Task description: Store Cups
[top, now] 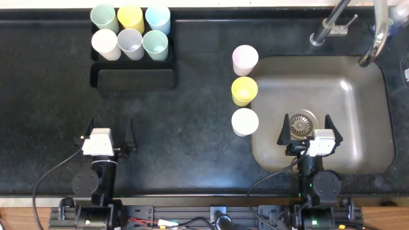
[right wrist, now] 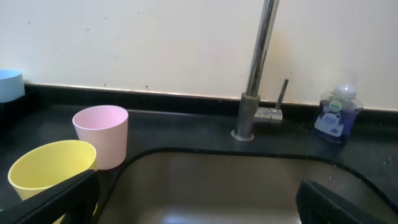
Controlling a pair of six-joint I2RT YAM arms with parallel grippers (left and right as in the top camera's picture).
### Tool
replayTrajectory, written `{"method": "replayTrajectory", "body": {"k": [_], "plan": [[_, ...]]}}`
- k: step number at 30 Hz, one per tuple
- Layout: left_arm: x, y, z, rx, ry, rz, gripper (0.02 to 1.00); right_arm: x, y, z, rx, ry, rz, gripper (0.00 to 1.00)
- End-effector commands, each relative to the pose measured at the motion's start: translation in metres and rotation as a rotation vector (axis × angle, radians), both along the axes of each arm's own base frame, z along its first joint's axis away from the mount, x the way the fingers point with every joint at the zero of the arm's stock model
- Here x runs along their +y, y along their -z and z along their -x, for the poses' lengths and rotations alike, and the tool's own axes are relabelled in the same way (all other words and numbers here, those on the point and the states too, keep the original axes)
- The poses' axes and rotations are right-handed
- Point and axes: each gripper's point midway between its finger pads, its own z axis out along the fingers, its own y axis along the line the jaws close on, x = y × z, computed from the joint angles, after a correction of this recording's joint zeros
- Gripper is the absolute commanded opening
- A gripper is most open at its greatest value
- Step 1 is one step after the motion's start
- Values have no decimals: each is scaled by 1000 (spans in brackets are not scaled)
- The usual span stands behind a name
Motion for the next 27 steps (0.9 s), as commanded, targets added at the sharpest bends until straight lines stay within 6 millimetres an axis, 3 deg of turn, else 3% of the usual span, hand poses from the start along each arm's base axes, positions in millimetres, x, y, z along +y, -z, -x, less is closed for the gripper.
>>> {"method": "replayTrajectory", "body": {"k": [1, 12, 17, 22, 27], "plan": [[0, -1, 0, -5, 4, -14, 1000, 0, 3, 0, -3, -3, 3, 996], [0, 1, 0, 3, 2, -14, 1000, 0, 3, 0, -3, -3, 3, 998], [-8, 0, -2, 166, 42, 43, 1000, 0, 3, 0, -3, -3, 3, 996], [-31, -48, -20, 364, 171, 88, 1000, 0, 3, 0, -3, -3, 3, 996], [-64, -117, -72, 534, 321, 141, 998, 0, 3, 0, -3, -3, 3, 996]]}}
